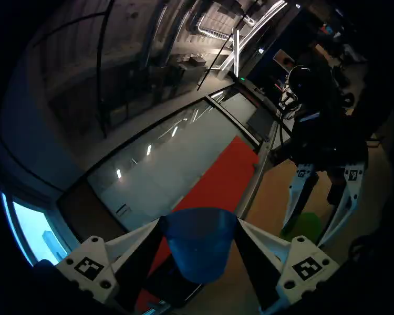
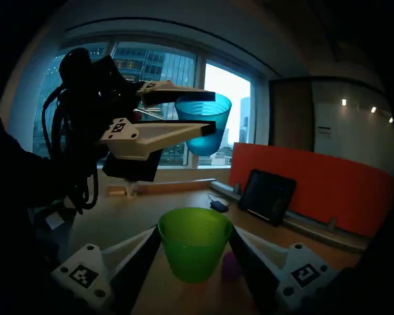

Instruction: Pour water

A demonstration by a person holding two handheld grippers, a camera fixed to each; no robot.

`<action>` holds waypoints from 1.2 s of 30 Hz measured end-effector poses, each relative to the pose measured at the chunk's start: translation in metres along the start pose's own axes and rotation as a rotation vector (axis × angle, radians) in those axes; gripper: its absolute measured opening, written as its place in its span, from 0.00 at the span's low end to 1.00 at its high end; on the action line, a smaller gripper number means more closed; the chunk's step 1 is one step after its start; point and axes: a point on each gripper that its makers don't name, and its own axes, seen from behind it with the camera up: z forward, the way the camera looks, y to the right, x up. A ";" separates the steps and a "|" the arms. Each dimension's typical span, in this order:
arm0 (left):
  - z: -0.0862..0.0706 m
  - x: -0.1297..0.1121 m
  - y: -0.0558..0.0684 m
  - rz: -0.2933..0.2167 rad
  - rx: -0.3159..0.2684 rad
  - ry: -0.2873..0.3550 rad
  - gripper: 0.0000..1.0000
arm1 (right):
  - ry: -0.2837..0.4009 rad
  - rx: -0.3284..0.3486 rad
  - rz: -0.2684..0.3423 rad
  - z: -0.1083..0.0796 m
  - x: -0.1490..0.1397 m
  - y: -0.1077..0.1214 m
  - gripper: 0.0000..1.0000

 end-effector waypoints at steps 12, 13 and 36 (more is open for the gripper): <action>0.004 0.004 -0.002 0.078 0.012 0.004 0.89 | 0.002 -0.004 -0.002 0.003 0.002 0.001 0.92; 0.004 0.004 -0.002 0.085 0.012 0.005 0.89 | 0.002 -0.004 -0.002 0.003 0.002 0.001 0.92; 0.011 0.019 -0.007 0.254 0.026 0.014 0.89 | 0.011 -0.002 0.001 0.008 0.008 0.000 0.92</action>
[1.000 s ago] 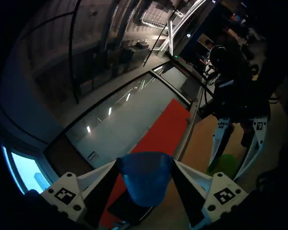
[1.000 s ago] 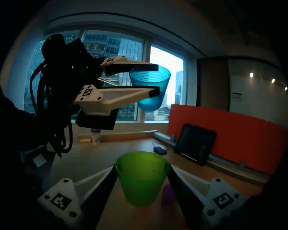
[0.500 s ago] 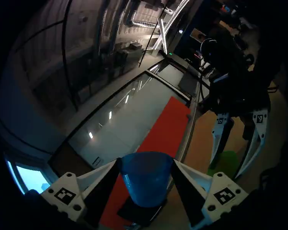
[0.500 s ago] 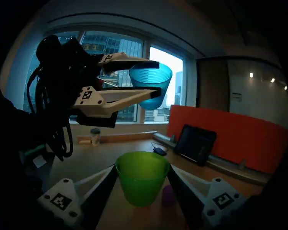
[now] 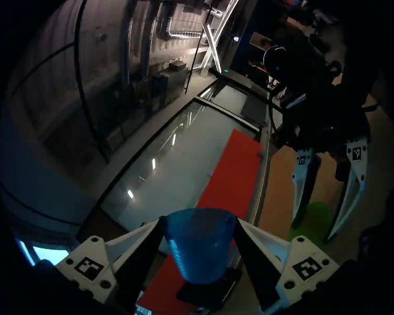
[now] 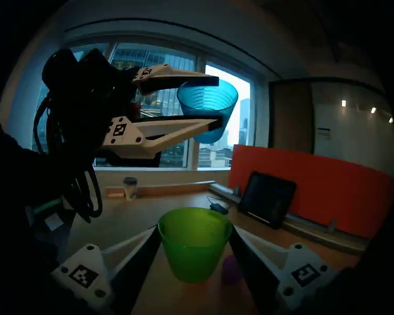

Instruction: Pour water

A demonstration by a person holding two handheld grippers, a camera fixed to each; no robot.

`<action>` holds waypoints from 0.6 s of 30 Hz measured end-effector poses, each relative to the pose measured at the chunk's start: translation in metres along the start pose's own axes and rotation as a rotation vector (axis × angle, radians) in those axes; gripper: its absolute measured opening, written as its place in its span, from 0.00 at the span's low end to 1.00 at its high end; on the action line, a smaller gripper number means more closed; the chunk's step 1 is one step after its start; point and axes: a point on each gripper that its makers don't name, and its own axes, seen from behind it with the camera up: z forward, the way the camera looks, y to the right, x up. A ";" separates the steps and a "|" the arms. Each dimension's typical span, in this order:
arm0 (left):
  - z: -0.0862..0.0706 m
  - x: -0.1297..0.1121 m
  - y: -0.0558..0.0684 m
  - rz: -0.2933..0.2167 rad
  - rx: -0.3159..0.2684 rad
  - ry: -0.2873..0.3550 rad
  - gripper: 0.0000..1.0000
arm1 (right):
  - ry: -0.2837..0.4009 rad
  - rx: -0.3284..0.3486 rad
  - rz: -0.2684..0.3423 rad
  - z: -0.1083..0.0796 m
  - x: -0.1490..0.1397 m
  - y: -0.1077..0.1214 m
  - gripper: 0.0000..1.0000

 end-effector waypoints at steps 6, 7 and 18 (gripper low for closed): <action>0.002 0.003 -0.001 0.032 -0.002 0.000 0.89 | 0.001 0.000 0.001 0.000 0.001 0.000 0.92; 0.002 0.004 -0.001 0.037 -0.003 0.001 0.89 | 0.001 0.000 0.001 0.000 0.001 0.000 0.92; 0.006 0.006 -0.003 0.096 0.000 -0.003 0.89 | 0.005 -0.003 0.006 0.001 0.001 0.002 0.92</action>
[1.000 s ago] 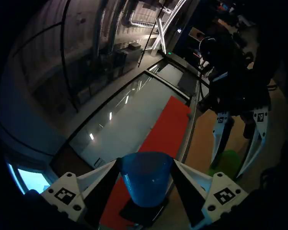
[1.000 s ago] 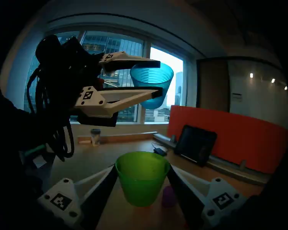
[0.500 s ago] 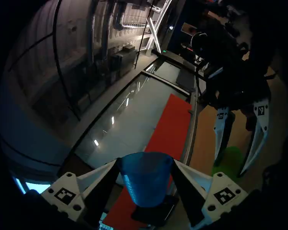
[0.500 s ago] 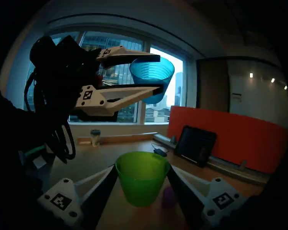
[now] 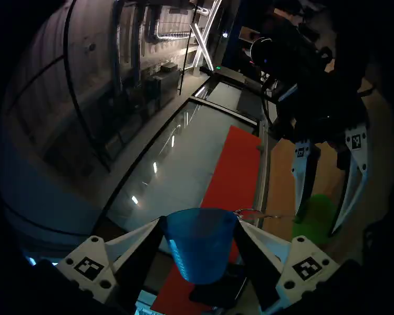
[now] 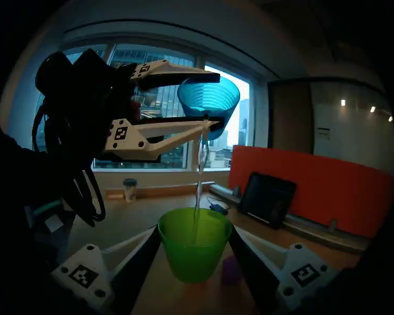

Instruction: Pour water

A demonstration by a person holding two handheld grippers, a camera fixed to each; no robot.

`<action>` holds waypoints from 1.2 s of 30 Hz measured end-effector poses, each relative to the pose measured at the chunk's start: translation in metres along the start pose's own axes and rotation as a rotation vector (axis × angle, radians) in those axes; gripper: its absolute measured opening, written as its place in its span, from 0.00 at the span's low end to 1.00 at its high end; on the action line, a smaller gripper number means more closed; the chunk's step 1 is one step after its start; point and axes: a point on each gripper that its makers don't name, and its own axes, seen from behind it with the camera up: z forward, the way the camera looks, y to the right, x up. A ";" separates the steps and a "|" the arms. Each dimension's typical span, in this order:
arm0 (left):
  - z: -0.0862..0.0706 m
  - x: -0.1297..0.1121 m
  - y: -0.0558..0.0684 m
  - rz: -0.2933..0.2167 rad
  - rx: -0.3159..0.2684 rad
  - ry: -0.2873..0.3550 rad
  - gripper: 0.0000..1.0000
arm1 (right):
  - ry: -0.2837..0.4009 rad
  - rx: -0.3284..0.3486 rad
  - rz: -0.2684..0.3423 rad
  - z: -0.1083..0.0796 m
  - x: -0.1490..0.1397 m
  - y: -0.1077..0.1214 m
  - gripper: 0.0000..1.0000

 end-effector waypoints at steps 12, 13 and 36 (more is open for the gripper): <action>-0.001 0.004 0.001 0.037 -0.003 0.003 0.89 | 0.004 -0.001 0.001 0.000 0.002 0.001 0.92; -0.001 0.004 0.001 0.040 -0.003 0.004 0.89 | 0.005 -0.001 0.002 -0.001 0.002 0.001 0.92; 0.002 0.011 -0.001 0.117 -0.005 0.014 0.89 | 0.021 -0.009 0.008 -0.007 0.004 0.006 0.92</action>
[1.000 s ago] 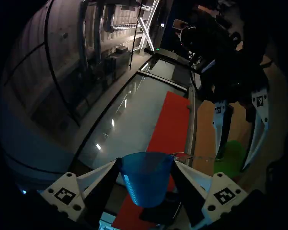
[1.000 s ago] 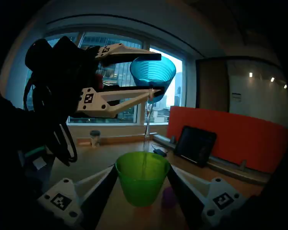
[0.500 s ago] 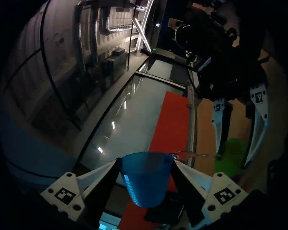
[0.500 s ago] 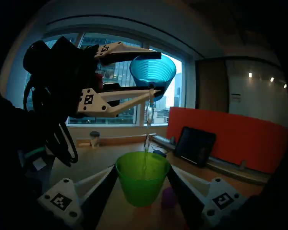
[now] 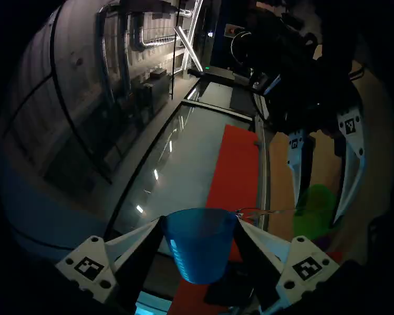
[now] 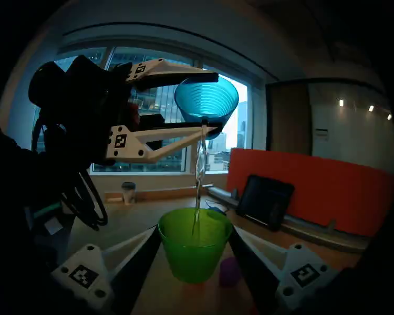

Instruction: Pour water

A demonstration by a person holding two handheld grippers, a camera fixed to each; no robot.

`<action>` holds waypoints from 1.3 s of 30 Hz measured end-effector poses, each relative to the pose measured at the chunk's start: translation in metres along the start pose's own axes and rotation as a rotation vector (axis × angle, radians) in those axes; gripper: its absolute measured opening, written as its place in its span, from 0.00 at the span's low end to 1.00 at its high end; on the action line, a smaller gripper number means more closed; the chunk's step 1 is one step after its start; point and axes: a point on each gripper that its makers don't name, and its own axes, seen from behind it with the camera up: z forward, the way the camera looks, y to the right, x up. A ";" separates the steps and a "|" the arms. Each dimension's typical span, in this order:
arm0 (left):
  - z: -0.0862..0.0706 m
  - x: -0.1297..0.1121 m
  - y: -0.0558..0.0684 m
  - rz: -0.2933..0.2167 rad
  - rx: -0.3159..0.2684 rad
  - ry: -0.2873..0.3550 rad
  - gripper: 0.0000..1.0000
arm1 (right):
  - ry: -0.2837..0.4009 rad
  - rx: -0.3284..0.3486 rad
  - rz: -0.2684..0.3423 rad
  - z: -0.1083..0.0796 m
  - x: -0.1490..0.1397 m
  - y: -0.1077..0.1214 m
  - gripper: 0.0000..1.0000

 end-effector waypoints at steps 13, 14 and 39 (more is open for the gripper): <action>0.001 0.001 0.005 0.049 -0.004 0.002 0.89 | 0.008 -0.010 -0.004 0.000 0.003 0.004 0.92; 0.001 0.001 0.005 0.054 -0.003 0.002 0.89 | 0.009 -0.010 -0.004 0.000 0.004 0.005 0.92; -0.001 0.010 -0.010 0.143 0.019 0.013 0.89 | 0.007 -0.012 -0.011 -0.003 0.002 0.005 0.92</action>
